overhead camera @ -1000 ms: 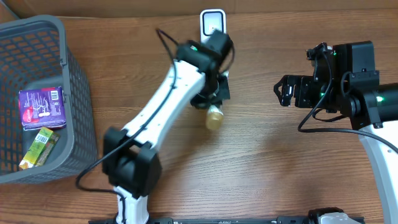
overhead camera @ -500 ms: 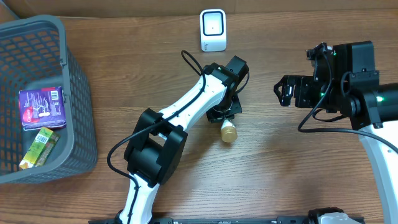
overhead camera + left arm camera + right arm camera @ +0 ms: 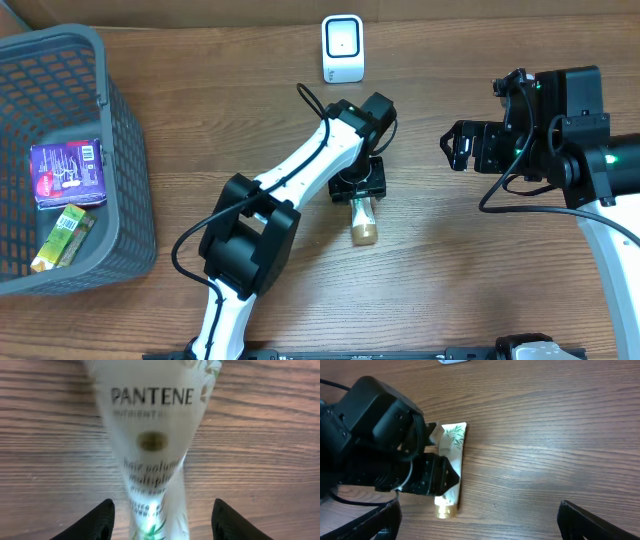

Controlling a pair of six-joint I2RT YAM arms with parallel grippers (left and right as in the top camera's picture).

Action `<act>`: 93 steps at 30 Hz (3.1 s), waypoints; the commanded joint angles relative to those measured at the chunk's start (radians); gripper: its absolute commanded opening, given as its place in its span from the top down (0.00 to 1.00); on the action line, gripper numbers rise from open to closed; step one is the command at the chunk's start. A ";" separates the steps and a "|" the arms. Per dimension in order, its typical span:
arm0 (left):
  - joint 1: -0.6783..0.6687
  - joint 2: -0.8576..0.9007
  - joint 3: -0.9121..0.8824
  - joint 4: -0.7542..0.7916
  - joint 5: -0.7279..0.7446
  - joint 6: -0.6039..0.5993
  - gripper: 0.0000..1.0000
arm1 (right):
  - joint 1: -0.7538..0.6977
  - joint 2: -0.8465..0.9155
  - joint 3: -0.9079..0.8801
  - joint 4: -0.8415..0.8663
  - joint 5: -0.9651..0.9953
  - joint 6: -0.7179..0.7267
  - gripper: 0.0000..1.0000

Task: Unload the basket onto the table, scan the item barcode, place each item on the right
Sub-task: 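Carry the Pantene tube to table centre and release it, then reach the left gripper into the basket and grasp the purple Carefree pack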

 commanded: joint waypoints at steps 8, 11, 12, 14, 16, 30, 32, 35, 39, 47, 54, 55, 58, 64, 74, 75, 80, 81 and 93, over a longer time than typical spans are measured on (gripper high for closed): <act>0.137 -0.043 0.372 -0.262 -0.104 0.143 0.52 | 0.005 -0.003 0.027 0.006 -0.005 0.000 0.00; 0.173 -0.067 0.526 -0.359 -0.127 0.189 0.58 | 0.005 -0.003 0.027 0.006 -0.005 0.000 0.00; 0.185 -0.077 0.577 -0.390 -0.127 0.204 0.59 | 0.005 -0.003 0.027 0.006 -0.005 0.000 0.00; 0.209 -0.100 0.657 -0.439 -0.127 0.228 0.62 | 0.005 -0.003 0.027 0.006 -0.006 0.000 0.00; 0.238 -0.136 0.733 -0.484 -0.128 0.261 0.65 | 0.005 -0.003 0.027 0.006 -0.005 0.000 0.00; 0.647 -0.563 0.794 -0.522 -0.290 0.335 0.28 | 0.005 -0.003 0.027 0.002 -0.006 0.000 0.00; 0.751 -0.610 0.768 -0.522 -0.301 0.335 0.17 | 0.005 -0.003 0.027 -0.001 -0.006 0.000 0.00; 0.912 -0.663 0.708 -0.522 -0.307 0.345 0.12 | 0.005 -0.003 0.027 -0.005 -0.006 0.000 0.00; 1.114 -0.688 0.613 -0.522 -0.306 0.344 0.07 | 0.005 -0.003 0.027 -0.009 -0.006 0.000 0.00; 1.292 -0.597 0.449 -0.486 -0.306 0.345 0.08 | 0.005 -0.003 0.027 -0.005 -0.006 0.000 0.00; 1.315 -0.490 0.388 -0.414 -0.291 0.344 0.11 | 0.005 -0.003 0.027 -0.008 -0.006 0.000 0.00; 1.315 -0.475 0.383 -0.409 -0.291 0.345 0.11 | 0.005 -0.003 0.027 -0.008 -0.006 0.000 0.00; 1.316 -0.433 0.370 -0.402 -0.305 0.352 0.11 | 0.005 -0.003 0.027 -0.008 -0.006 0.000 0.00; 1.313 -0.354 0.362 -0.372 -0.301 0.400 0.13 | 0.005 -0.003 0.027 -0.008 -0.005 0.000 0.00; 1.313 -0.192 0.362 -0.155 -0.301 0.518 0.15 | 0.005 -0.003 0.027 -0.006 -0.005 0.000 0.00; 1.313 -0.172 0.362 -0.152 -0.301 0.526 0.16 | 0.005 -0.003 0.027 -0.006 -0.005 0.000 0.00; 1.313 -0.088 0.362 -0.162 -0.301 0.556 0.22 | 0.005 -0.001 0.027 -0.002 -0.005 0.000 0.00; 1.313 -0.077 0.362 -0.163 -0.301 0.566 0.24 | 0.005 0.000 0.027 -0.001 -0.005 0.000 0.00; 1.316 -0.047 0.358 -0.089 -0.308 0.700 0.23 | 0.005 0.000 0.027 -0.005 -0.005 0.000 0.00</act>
